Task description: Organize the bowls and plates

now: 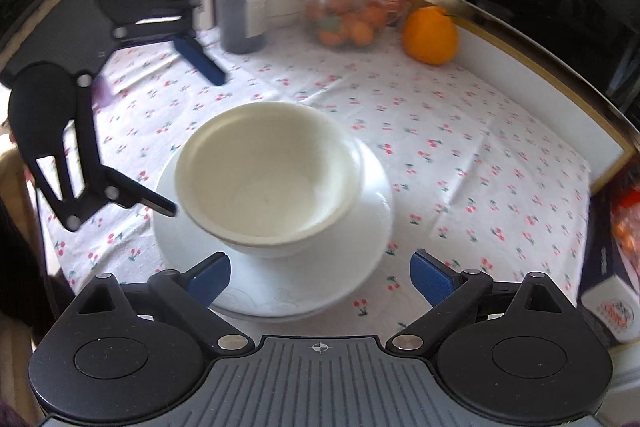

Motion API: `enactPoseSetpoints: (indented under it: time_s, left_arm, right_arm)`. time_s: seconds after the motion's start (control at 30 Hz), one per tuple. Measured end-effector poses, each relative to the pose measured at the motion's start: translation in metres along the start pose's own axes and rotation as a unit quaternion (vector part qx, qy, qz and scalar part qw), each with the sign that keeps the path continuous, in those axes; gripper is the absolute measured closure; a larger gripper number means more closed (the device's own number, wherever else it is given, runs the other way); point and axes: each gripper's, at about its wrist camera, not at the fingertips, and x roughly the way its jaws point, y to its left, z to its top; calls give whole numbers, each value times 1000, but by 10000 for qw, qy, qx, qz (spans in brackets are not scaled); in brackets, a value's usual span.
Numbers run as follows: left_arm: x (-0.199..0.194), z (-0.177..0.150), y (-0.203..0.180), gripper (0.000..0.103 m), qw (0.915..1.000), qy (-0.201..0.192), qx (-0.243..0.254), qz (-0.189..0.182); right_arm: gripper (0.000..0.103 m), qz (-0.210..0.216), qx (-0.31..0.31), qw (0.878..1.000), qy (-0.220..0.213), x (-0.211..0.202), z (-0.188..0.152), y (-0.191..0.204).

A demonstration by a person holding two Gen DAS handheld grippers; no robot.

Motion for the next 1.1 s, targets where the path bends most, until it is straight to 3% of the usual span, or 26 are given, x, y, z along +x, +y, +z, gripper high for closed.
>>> enactPoseSetpoints:
  time_s: [0.3, 0.73, 0.97, 1.1]
  left_arm:
    - [-10, -8, -4, 0, 9972, -91, -656, 358]
    - [-24, -19, -33, 1, 9811, -107, -1732, 860]
    - [-32, -22, -42, 0, 9590, -123, -2605, 1110]
    - [-36, -22, -51, 0, 9492, -142, -2824, 1379]
  right_arm:
    - [5, -551, 643, 9961, -255, -19, -7, -12]
    - [5, -1138, 1496, 9821, -136, -32, -16, 3]
    - [5, -1060, 2288, 9675, -208, -43, -30, 7]
    - [5, -1126, 2505, 9611, -301, -51, -35, 12]
